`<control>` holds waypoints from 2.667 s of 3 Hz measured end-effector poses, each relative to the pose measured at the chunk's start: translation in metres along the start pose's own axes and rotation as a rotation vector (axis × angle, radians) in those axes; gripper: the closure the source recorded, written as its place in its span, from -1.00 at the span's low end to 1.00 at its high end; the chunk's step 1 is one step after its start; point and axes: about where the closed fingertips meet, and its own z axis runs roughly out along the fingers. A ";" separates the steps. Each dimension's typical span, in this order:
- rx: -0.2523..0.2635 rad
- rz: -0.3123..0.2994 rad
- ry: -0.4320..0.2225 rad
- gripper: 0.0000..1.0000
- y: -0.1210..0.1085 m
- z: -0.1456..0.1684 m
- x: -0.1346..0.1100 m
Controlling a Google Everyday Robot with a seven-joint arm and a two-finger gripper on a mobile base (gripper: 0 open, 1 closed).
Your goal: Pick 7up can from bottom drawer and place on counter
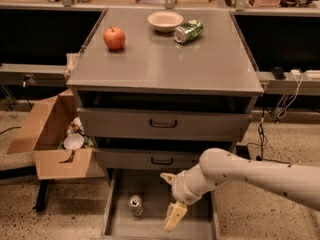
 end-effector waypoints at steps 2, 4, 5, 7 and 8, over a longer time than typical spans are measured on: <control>-0.050 0.032 -0.029 -1.00 0.013 0.028 0.013; -0.004 0.024 -0.079 -1.00 -0.030 0.094 0.059; 0.043 0.025 -0.151 -1.00 -0.054 0.141 0.091; 0.053 0.077 -0.275 -1.00 -0.077 0.236 0.130; 0.095 0.093 -0.325 -1.00 -0.092 0.265 0.132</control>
Offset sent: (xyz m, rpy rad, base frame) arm -0.0141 0.0077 -0.0297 0.0311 0.0562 0.0046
